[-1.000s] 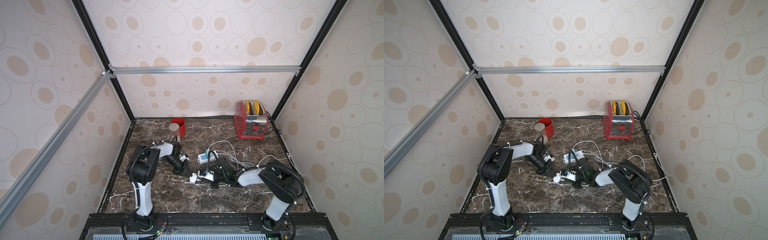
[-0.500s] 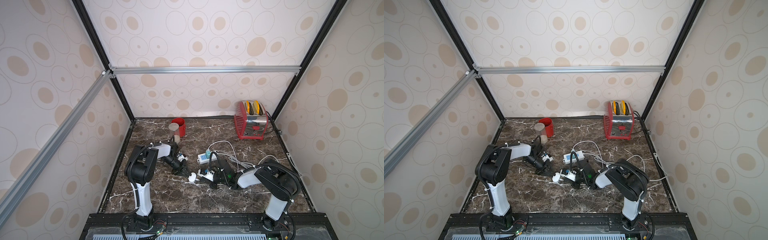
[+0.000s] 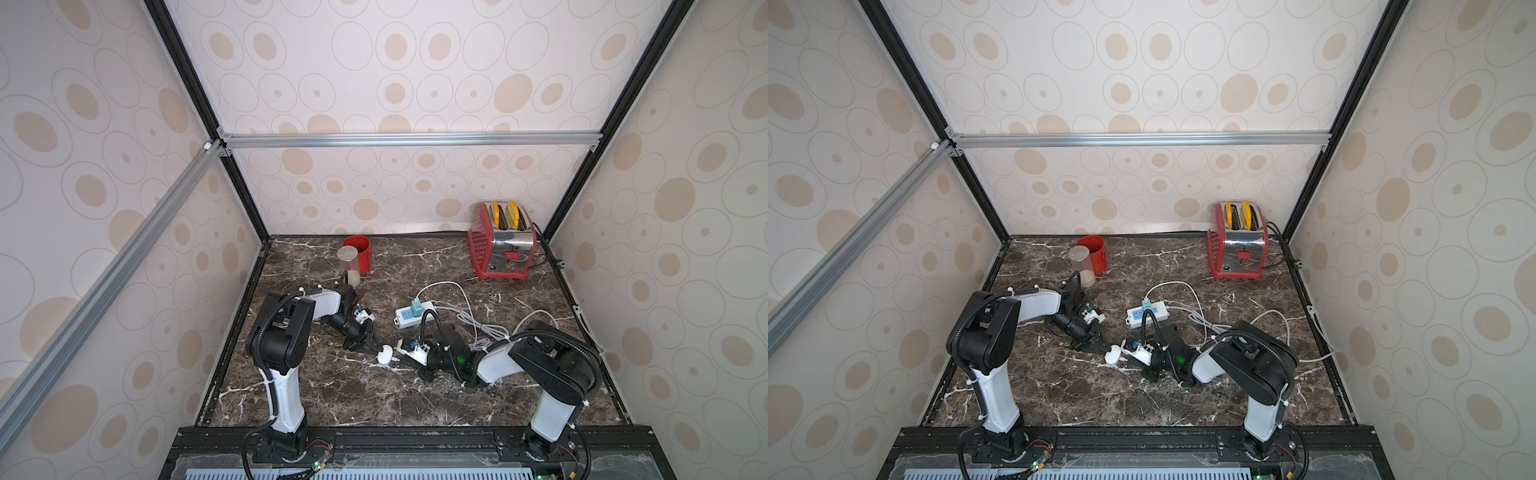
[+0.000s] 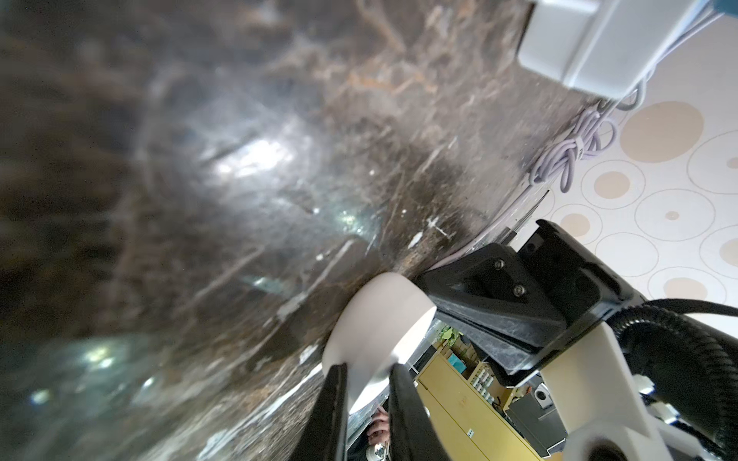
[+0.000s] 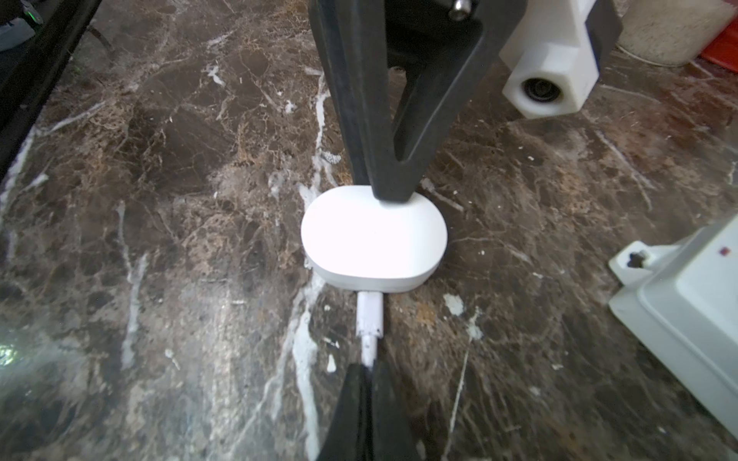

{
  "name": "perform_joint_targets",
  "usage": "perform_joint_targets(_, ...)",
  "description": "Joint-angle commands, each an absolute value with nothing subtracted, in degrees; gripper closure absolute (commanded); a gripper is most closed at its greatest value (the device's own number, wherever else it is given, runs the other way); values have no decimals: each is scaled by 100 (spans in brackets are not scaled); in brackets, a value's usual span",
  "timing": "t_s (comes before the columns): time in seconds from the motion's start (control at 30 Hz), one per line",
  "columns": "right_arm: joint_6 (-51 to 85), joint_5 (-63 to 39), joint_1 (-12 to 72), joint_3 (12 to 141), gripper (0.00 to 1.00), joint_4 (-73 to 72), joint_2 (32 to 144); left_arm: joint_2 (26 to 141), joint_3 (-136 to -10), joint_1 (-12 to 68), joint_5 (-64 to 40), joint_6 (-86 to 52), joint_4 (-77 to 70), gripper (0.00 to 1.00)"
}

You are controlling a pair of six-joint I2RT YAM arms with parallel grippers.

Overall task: Charge the bluetooth headset
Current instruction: Insert the charging cable into the bluetooth headset, then reset both arms

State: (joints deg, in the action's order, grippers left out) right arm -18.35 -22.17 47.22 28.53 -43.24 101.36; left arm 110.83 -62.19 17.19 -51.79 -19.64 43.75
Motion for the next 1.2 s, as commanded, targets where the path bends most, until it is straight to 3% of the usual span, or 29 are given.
perform_joint_targets(0.0, -1899, -1888, 4782, 2722, 82, -4299, 9752, 11431, -6090, 1968, -3610, -1883, 4317, 79)
perform_joint_targets(0.23, -2022, -1595, 4746, 2321, 58, -3794, 9024, 11246, -6301, 1833, -3250, -1733, 4726, 75)
perform_joint_targets(0.37, -1864, -1274, 4714, 2103, 45, -3577, 8424, 11065, -6408, 1799, -3201, -1800, 4737, 65)
perform_joint_targets(0.43, -1701, -1135, 4652, 2105, 41, -3289, 8044, 10935, -6521, 1801, -3126, -1847, 4752, 52)
perform_joint_targets(0.57, -1166, -424, 4375, 2283, 23, -2680, 7078, 10442, -6945, 1801, -2560, -1920, 4810, 19)
perform_joint_targets(0.67, -812, -77, 3852, 2591, 16, -2112, 6360, 10031, -7367, 1767, -1893, -1936, 4694, 1)
perform_joint_targets(0.8, -852, 150, 3334, 2821, 1, -1846, 5663, 9368, -7506, 1600, -918, -1946, 4042, 1)
perform_joint_targets(1.03, -530, 692, 2454, 3006, 1, -1610, 5241, 8026, -6336, 1298, 1140, -1757, 1943, 1)
perform_joint_targets(1.17, -326, 741, 2013, 2859, 1, -1738, 5172, 7657, -5635, 1279, 1796, -1325, 1056, 1)
